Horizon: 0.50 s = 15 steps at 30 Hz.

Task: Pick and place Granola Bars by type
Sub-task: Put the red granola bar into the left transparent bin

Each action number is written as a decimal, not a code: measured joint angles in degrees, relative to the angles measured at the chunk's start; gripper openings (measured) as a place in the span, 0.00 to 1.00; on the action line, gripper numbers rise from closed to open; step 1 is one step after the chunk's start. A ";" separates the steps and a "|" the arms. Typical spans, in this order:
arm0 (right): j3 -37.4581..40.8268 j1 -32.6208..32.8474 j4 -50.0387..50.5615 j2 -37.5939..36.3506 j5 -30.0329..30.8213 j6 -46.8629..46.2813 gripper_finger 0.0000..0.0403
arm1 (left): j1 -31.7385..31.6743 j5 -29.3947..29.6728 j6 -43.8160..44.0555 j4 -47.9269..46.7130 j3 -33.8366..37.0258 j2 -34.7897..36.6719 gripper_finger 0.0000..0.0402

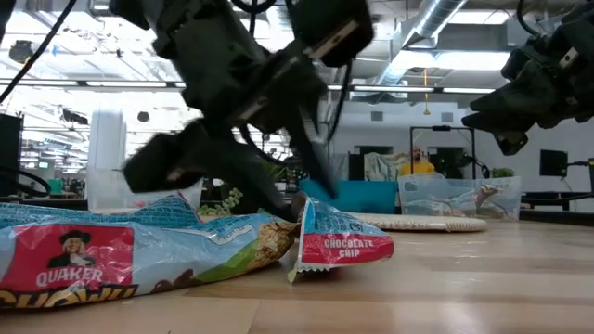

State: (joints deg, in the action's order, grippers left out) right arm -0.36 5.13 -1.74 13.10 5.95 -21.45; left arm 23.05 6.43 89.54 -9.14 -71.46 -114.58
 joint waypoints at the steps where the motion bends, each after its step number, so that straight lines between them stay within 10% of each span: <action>1: 0.00 -0.02 0.00 0.02 -0.02 -0.02 0.32 | 0.00 -0.23 0.39 1.07 -0.22 -0.62 0.34; 15: 0.00 0.00 -0.35 0.00 0.00 -0.02 0.32 | -0.08 -2.14 1.51 2.82 -1.16 -2.76 0.20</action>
State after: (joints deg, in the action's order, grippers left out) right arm -0.36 5.12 -2.09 13.10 5.96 -21.47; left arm 22.96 4.29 91.05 -6.33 -72.62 -117.34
